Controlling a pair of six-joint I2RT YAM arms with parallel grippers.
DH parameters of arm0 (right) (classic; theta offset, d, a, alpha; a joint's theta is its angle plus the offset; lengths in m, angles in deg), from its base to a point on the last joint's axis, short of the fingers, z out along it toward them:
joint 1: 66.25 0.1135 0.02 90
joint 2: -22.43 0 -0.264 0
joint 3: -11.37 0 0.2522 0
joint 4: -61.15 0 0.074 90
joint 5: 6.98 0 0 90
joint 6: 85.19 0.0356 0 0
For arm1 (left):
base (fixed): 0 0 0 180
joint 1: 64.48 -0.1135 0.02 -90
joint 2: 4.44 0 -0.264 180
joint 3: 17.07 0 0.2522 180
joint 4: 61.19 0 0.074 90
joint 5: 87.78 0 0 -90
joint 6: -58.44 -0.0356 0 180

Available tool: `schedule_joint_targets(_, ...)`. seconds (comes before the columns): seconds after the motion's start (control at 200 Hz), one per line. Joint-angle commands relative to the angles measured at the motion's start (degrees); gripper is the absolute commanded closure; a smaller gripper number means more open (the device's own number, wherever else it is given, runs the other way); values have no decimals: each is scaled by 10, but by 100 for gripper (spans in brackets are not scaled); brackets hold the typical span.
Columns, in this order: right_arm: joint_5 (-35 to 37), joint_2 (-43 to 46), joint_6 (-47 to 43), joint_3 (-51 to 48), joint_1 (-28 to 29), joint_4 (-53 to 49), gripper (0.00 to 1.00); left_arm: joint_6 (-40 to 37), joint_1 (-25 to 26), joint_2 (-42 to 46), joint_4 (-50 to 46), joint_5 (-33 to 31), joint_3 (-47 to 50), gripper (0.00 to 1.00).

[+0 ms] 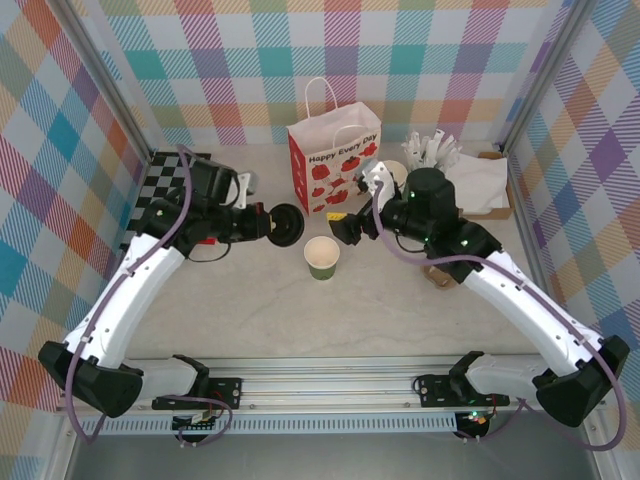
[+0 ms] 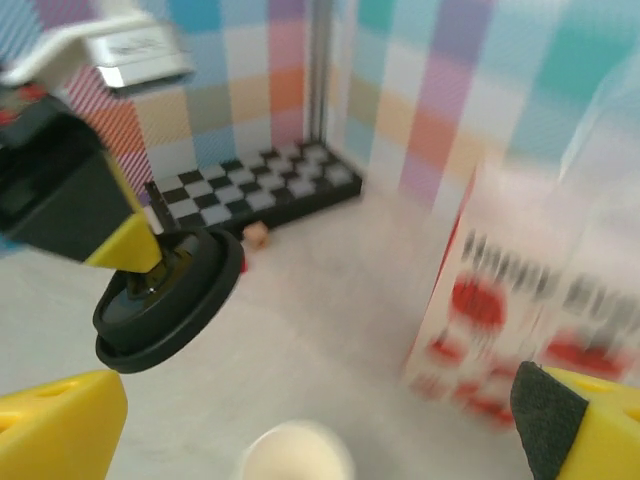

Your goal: Pack the takeout coffee

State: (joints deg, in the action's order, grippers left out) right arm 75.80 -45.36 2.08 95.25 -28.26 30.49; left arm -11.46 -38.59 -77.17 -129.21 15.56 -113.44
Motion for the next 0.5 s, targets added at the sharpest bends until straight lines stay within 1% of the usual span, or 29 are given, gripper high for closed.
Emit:
schedule_joint_targets(0.0,60,-32,336,-13,-12,-102,0,51,49,-19,-29,-88,15,100)
schedule_joint_targets(0.04,67,-52,385,1,-17,-155,0,63,65,-31,-25,-98,20,100)
schedule_joint_targets(0.095,50,-75,416,11,-24,-198,0,81,83,-49,-15,-109,29,100)
schedule_joint_targets(0.13,28,-84,428,6,-27,-206,0,91,91,-62,-7,-112,34,100)
schedule_joint_targets(0.245,-42,-93,466,-41,-29,-153,2,108,108,-109,16,-104,35,100)
schedule_joint_targets(0.345,-58,-96,491,-75,-36,-115,5,112,122,-144,32,-111,28,100)
schedule_joint_targets(0.39,-68,-98,496,-90,-43,-99,8,114,123,-155,42,-108,28,100)
schedule_joint_targets(0.495,-117,-106,489,-128,-64,-41,14,115,124,-184,52,-102,22,100)
